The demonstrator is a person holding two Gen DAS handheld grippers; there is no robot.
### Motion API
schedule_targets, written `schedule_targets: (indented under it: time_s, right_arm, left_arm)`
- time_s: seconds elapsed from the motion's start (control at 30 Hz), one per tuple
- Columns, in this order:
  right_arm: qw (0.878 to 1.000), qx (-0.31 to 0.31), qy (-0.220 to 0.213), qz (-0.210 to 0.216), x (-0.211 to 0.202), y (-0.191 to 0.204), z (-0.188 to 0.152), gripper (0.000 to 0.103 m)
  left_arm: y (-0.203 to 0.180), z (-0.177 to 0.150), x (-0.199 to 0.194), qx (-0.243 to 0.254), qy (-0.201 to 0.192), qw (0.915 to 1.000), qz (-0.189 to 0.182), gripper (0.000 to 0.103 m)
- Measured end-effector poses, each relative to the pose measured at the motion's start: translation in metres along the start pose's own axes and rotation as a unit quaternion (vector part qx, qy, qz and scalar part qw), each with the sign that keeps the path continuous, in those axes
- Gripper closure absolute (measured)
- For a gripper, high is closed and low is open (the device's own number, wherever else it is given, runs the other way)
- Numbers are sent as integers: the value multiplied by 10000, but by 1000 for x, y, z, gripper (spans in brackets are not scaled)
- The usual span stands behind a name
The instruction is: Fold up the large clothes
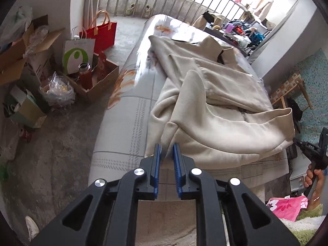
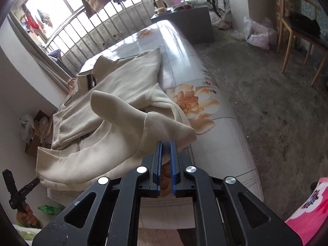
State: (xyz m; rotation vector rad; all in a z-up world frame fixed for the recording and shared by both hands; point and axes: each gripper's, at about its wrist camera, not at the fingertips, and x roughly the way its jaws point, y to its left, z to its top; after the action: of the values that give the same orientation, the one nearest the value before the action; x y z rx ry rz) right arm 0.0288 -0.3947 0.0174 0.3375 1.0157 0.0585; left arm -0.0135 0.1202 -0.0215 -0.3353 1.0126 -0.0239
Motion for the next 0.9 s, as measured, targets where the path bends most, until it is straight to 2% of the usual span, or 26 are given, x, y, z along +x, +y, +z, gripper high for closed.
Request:
schedule_targets:
  time_s: [0.03, 0.1, 0.17, 0.23, 0.3, 0.33, 0.43, 0.5, 0.57, 0.63, 0.73, 0.83, 0.9]
  right_arm:
    - [10000, 73, 66, -5, 5, -5, -1, 79]
    - [9996, 281, 16, 8, 5, -13, -2, 74]
    - [9998, 109, -183, -42, -7, -8, -5, 65]
    - [9990, -202, -393, -83, -18, 6, -4, 47]
    - [9978, -514, -415, 86, -18, 26, 0, 46]
    - [9966, -690, -374, 265, -14, 38, 2, 42]
    - [9906, -1168, -126, 703, 10, 77, 2, 39]
    - [9857, -1503, 98, 759, 32, 101, -2, 39]
    - [9808, -1807, 282, 678, 53, 120, -8, 39]
    - [9773, -2009, 418, 525, 71, 131, -12, 39]
    - [9774, -1975, 619, 432, 87, 131, -14, 39]
    - [9769, -1987, 676, 389, 94, 127, -14, 39]
    - [9718, -2254, 650, 253, 95, 132, -18, 39]
  left_arm:
    - [2, -1, 1, -18, -66, 9998, 175, 89]
    - [5, -1, -10, -25, -300, 9988, 380, 84]
    - [5, -2, -27, 28, -644, 9975, 273, 77]
    - [-3, 0, -35, 205, -833, 9962, 175, 73]
    - [-23, 8, -29, 481, -767, 9959, -45, 72]
    - [-35, 12, -23, 606, -716, 9955, -151, 72]
    - [-77, 22, 8, 964, -291, 9927, -665, 71]
    - [-103, 24, 31, 1172, 5, 9892, -874, 64]
    - [-124, 22, 53, 1439, 205, 9863, -778, 64]
    - [-137, 17, 73, 1675, 332, 9847, -338, 64]
    - [-141, 10, 89, 1931, 406, 9802, 188, 64]
    - [-138, 5, 93, 1971, 314, 9787, 469, 75]
    - [-137, 2, 92, 2080, 191, 9758, 650, 88]
